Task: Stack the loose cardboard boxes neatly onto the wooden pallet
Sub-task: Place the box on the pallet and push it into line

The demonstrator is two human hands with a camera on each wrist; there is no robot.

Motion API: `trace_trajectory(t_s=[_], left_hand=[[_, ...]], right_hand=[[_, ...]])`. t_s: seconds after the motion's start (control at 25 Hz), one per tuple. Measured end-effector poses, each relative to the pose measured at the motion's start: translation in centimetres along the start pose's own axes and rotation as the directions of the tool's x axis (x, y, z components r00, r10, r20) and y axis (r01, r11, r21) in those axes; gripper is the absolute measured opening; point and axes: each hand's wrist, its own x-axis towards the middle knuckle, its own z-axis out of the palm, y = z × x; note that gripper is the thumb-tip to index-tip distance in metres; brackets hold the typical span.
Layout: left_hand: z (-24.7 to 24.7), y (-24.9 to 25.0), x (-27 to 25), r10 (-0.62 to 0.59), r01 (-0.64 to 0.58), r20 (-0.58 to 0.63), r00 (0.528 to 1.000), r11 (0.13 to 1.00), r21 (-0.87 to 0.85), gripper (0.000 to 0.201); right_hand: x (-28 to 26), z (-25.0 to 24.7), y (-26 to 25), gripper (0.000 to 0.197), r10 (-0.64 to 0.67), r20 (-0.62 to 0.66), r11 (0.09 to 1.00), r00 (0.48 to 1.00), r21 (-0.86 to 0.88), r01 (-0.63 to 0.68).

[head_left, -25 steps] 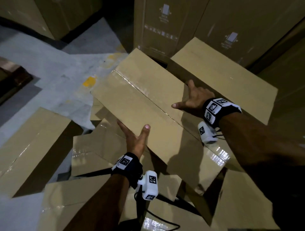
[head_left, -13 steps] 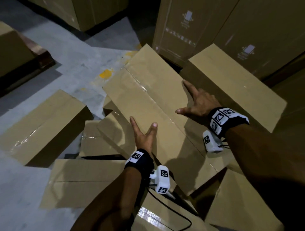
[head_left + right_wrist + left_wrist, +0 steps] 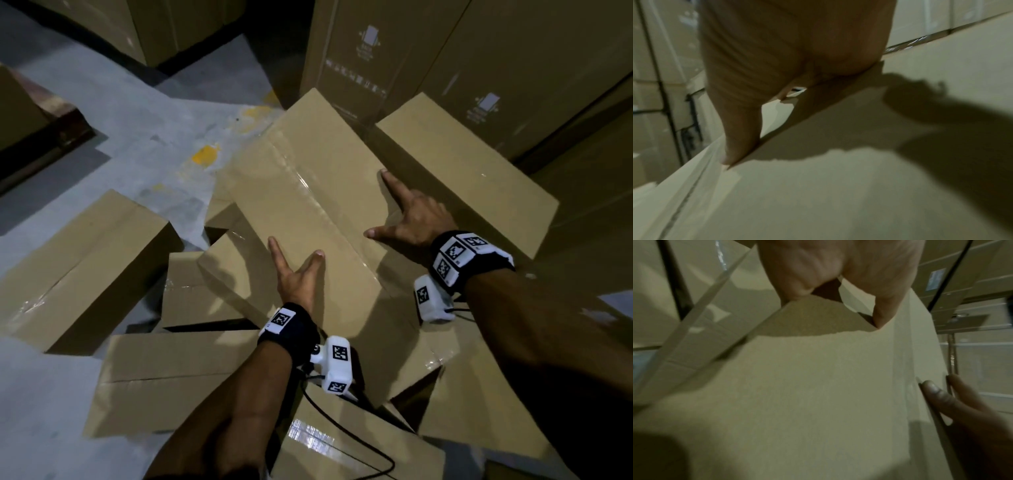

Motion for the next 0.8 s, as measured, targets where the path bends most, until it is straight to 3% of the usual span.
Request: trace_trajectory(t_s=[0.16, 0.44, 0.64, 0.8], left_hand=[[-0.7, 3.2, -1.2, 0.163, -0.179, 0.148, 0.975, 0.978, 0.105, 0.099], [-6.4, 7.2, -10.1, 0.388, -0.495, 0.383, 0.838, 0.835, 0.239, 0.099], [-13.7, 6.3, -20.8, 0.455, -0.577, 0.391, 0.8, 0.761, 0.296, 0.097], [-20.8, 5.3, -27.4, 0.456, -0.571, 0.36, 0.814, 0.741, 0.352, 0.098]], right_hand=[[-6.0, -2.0, 0.8, 0.112, 0.088, -0.153, 0.987, 0.984, 0.146, -0.066], [-21.5, -0.9, 0.6, 0.111, 0.239, -0.294, 0.878, 0.925, 0.473, -0.077], [-33.7, 3.4, -1.5, 0.11, 0.282, -0.332, 0.766, 0.9, 0.643, -0.003], [-41.7, 5.4, -4.6, 0.109, 0.241, -0.323, 0.683, 0.915, 0.726, 0.077]])
